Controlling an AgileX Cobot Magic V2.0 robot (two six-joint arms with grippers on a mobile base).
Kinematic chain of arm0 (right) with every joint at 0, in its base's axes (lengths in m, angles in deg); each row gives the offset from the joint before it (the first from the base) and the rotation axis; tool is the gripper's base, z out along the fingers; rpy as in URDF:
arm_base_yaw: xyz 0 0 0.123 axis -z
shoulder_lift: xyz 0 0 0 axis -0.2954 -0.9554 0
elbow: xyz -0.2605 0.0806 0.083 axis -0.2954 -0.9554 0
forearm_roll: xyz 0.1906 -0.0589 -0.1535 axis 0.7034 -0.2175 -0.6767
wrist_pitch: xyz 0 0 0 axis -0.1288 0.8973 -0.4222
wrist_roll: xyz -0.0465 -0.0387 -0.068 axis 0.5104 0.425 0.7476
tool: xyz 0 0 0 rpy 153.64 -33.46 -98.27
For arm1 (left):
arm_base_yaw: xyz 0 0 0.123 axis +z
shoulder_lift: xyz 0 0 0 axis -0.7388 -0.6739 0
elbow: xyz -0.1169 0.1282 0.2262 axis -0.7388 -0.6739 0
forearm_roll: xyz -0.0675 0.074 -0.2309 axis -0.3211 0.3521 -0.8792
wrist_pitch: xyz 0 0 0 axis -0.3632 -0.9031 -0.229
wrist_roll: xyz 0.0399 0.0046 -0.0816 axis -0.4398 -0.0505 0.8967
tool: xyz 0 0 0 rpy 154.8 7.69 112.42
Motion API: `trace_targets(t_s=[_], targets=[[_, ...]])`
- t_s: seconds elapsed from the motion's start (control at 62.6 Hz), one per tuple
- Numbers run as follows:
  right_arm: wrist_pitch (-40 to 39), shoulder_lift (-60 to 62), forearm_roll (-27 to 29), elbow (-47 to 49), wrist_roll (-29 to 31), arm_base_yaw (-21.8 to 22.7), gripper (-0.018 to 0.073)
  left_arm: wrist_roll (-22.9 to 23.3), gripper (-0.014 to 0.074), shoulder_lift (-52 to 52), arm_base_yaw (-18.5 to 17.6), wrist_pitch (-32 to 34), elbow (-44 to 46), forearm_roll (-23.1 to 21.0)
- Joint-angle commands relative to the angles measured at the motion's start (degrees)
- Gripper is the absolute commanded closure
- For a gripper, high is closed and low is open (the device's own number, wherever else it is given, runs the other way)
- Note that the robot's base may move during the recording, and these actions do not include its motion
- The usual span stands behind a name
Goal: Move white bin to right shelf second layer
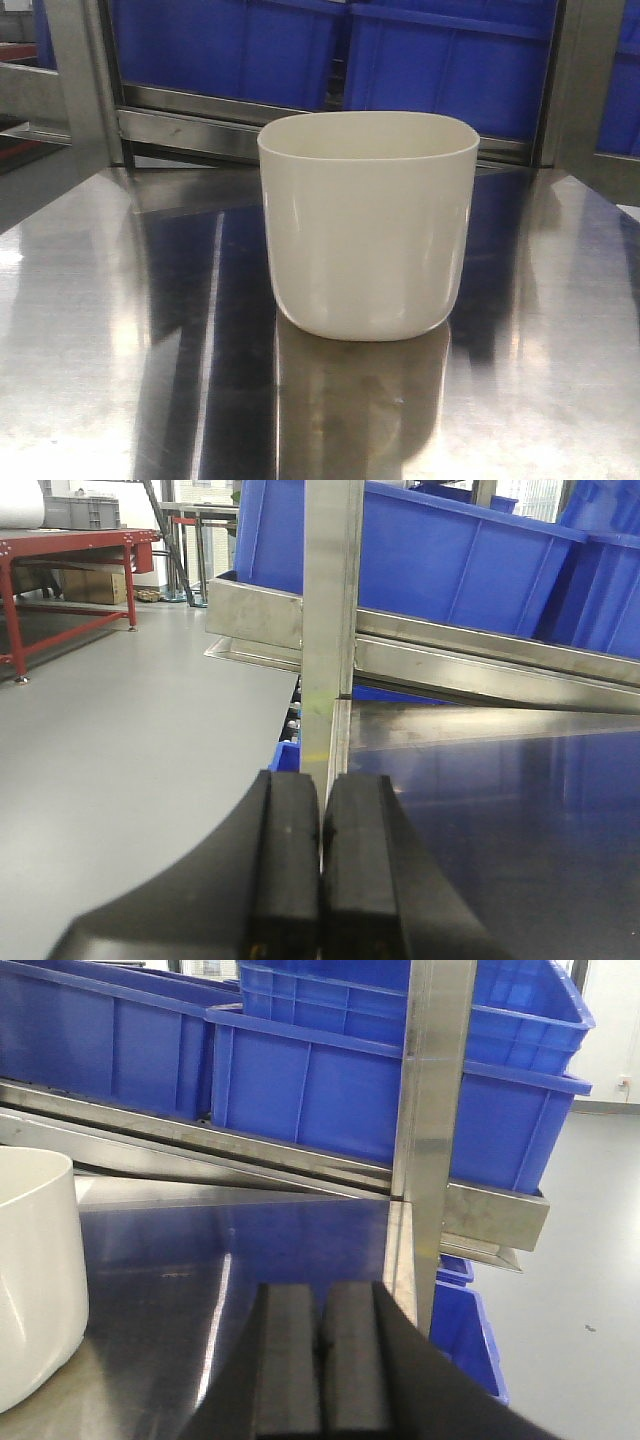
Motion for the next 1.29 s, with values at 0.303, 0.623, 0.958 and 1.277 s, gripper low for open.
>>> trace_targets(t_s=[0.303,0.623,0.958,1.277], targets=[[-5.2,1.0,-0.1,0.0,0.2,0.2,0.0504,0.3,0.0512,0.9,-0.3,4.8,-1.6,-0.3],[-8.3,1.0,-0.4,0.2,0.2,0.1,0.0504,0.3,0.0512,0.9,-0.3,4.8,-1.6,-0.3],[3.3,0.0,-8.7,11.0,0.2,0.1,0.0504,0.3,0.0512,0.9,-0.3,4.8,-1.6,-0.3],[20.0,-13.8,-11.3,23.7,0.2,0.1,0.0504,0.3,0.0512,0.9,-0.3,4.8,-1.6,-0.3]])
